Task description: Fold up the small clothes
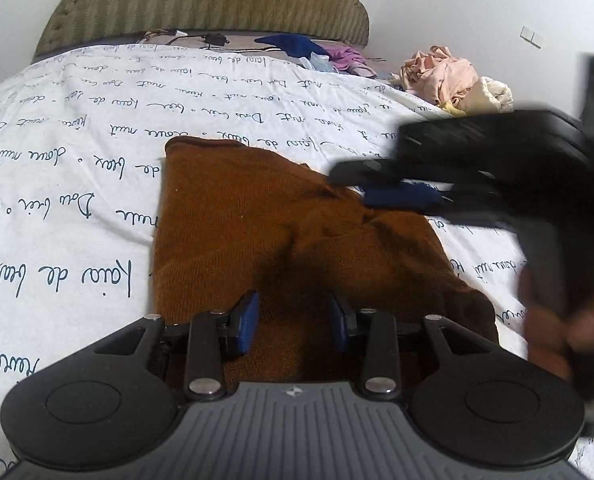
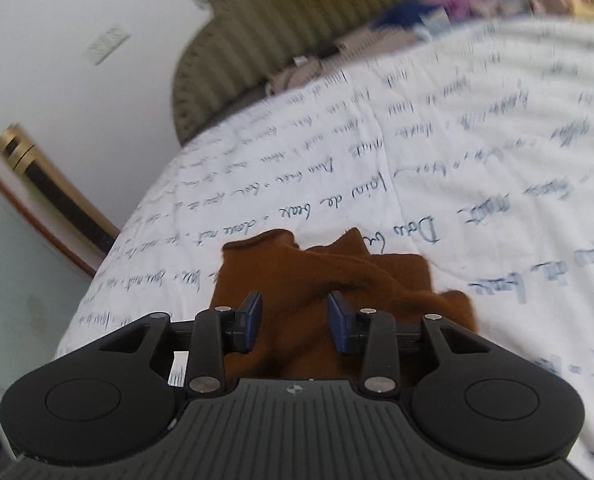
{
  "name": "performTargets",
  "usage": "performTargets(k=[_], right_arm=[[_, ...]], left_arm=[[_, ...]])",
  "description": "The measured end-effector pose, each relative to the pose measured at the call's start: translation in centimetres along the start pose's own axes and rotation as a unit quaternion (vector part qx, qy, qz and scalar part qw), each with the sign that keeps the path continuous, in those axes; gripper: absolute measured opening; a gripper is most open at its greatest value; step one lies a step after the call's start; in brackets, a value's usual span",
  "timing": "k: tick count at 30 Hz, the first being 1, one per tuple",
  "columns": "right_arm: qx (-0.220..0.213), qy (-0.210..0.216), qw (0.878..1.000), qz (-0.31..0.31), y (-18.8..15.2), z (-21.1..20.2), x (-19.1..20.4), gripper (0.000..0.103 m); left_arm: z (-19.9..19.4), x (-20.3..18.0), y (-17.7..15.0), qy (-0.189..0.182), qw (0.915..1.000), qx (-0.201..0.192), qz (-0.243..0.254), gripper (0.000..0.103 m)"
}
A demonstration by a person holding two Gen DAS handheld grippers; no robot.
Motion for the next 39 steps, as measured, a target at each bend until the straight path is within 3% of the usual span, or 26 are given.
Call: performTargets(k=[4,8,10,14,20,23,27,39], right_arm=[[-0.009,-0.040,0.998,-0.039,-2.1,-2.8,0.0,0.039],[0.023,-0.077,0.996,-0.037,-5.0,-1.0,-2.3,0.039],[0.005,-0.076,0.996,-0.044,-5.8,-0.6,-2.9,0.039],[0.012,-0.077,0.996,-0.044,-5.3,-1.0,-2.4,0.043],[-0.038,-0.054,0.997,-0.046,-6.1,-4.8,-0.4,0.046],[-0.052,-0.055,0.996,-0.049,-7.4,-6.4,0.3,0.050],[-0.075,-0.049,0.995,-0.051,-8.9,-8.7,1.2,0.052],[-0.117,-0.053,0.990,-0.066,-12.6,-13.9,3.3,0.067]], left_arm=[[0.0,-0.3,-0.1,0.008,0.9999,-0.002,0.007,0.037],[0.2,-0.8,-0.2,0.020,0.9996,-0.006,0.019,0.037],[0.2,-1.1,-0.4,0.026,0.9993,-0.009,0.026,0.037],[0.1,-1.4,-0.6,0.033,0.9988,-0.015,0.034,0.037],[-0.6,-1.3,-0.8,0.036,0.9984,-0.022,0.038,0.037],[-1.6,-1.9,-1.3,0.042,0.9970,-0.032,0.058,0.049],[-3.6,-2.2,-2.0,0.067,0.9936,-0.062,0.066,0.086],[-8.7,0.0,-4.3,0.092,0.9921,-0.083,0.023,0.086]])
Point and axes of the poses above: each gripper's, at about its wrist camera, not at the fingertips, and z roughly the way its jaws point, x to its left, y to its top, the point moved 3 cm from there along z, roughly the way its jaws point, and after that the axes turned 8 degrees about -z, right-handed, at the moved point
